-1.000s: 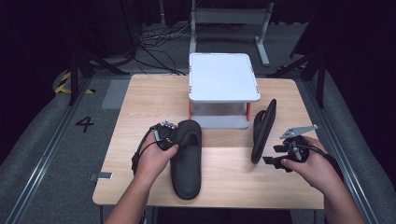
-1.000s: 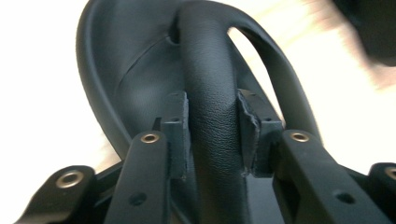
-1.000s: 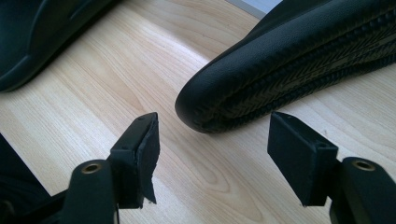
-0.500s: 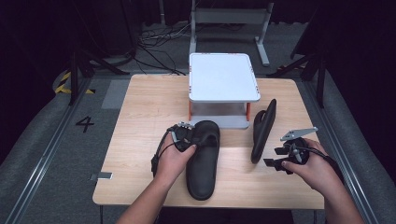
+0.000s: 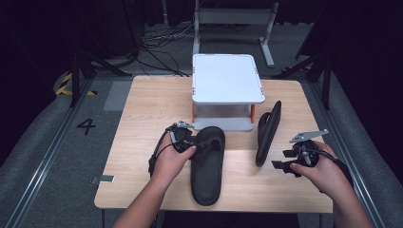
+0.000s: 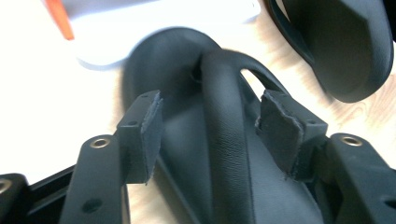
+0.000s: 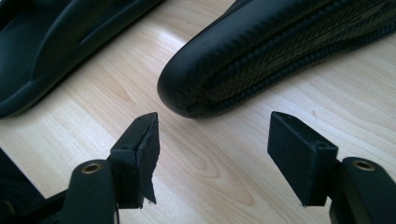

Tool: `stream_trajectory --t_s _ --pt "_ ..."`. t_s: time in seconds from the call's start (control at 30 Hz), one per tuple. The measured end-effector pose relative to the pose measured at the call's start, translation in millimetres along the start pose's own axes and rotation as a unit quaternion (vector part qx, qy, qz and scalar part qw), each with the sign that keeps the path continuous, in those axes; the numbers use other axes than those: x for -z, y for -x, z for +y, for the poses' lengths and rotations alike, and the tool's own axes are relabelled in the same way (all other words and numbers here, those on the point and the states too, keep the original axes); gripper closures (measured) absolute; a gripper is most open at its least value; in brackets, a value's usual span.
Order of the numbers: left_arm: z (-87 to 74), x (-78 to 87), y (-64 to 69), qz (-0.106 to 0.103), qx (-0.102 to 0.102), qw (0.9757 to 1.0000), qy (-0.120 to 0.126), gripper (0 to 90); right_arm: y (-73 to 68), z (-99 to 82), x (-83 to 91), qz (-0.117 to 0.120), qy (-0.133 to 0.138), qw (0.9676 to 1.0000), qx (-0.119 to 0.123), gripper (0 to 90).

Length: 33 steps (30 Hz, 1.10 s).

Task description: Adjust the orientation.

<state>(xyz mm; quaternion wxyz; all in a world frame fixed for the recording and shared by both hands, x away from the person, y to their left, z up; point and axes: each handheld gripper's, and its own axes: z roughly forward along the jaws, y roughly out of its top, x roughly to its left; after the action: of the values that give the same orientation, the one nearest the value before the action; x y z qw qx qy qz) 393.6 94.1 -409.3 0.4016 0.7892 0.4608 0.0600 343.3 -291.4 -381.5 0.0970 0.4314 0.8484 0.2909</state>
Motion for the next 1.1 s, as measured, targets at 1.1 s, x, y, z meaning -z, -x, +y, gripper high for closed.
stream_trajectory --t_s 1.1 --pt "-53.0 84.8 -80.2 0.138 0.037 0.9896 -0.011 35.3 11.3 47.9 -24.3 0.012 0.128 0.9915 0.022 40.3"
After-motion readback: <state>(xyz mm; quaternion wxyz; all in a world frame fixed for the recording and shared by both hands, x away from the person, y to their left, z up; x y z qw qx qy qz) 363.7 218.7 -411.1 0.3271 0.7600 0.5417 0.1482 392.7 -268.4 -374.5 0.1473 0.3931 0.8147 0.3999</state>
